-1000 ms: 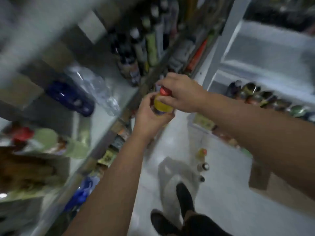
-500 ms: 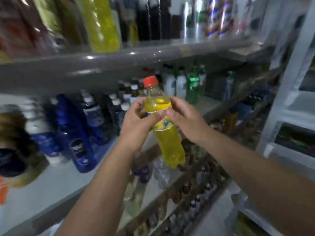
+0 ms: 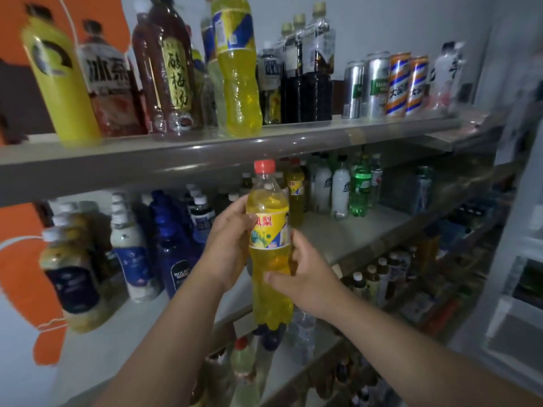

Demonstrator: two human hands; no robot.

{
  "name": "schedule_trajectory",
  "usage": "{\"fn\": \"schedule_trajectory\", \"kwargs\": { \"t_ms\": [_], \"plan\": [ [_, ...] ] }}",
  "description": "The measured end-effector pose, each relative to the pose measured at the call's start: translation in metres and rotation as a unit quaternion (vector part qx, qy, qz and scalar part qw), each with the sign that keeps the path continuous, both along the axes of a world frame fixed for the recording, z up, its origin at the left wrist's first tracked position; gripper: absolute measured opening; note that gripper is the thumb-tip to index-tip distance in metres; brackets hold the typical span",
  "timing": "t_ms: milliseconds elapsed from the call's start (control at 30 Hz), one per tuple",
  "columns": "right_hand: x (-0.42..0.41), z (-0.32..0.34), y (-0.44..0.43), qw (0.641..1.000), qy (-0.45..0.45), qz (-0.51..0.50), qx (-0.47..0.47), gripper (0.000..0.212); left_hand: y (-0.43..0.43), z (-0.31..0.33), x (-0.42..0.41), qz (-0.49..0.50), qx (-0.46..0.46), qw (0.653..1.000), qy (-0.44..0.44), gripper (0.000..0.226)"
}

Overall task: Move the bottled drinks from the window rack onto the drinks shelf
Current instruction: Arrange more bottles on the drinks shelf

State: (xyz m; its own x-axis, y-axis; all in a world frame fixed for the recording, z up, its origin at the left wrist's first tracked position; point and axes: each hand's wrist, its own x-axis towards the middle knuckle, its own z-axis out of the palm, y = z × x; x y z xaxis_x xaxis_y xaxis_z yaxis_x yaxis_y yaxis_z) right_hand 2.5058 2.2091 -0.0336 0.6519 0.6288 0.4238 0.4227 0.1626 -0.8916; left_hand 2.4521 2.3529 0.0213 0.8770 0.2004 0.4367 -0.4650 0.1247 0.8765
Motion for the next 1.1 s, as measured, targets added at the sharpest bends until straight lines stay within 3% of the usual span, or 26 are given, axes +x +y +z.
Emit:
{"fn": "schedule_trajectory", "kwargs": {
  "t_ms": [200,367,567,733,1100],
  "plan": [
    [0.019,-0.009,-0.006,0.997,-0.007,-0.067,0.025,0.052,-0.017,-0.008,0.025,0.038,0.013,0.999,0.010,0.041],
    [0.085,-0.007,-0.024,0.988,-0.009,-0.151,0.016,0.051,-0.031,-0.031,0.076,0.179,0.013,0.982,0.058,0.007],
    [0.230,-0.021,-0.011,0.986,0.038,-0.163,-0.009,0.052,-0.051,-0.066,0.163,0.222,0.026,0.965,0.135,0.019],
    [0.331,-0.033,0.019,0.991,0.038,-0.118,-0.048,0.054,-0.052,-0.068,0.228,0.244,0.016,0.960,0.138,0.026],
    [0.399,-0.043,0.067,0.987,0.020,-0.060,-0.151,0.057,-0.032,-0.077,0.275,0.278,0.016,0.949,0.151,0.025]
  ]
}}
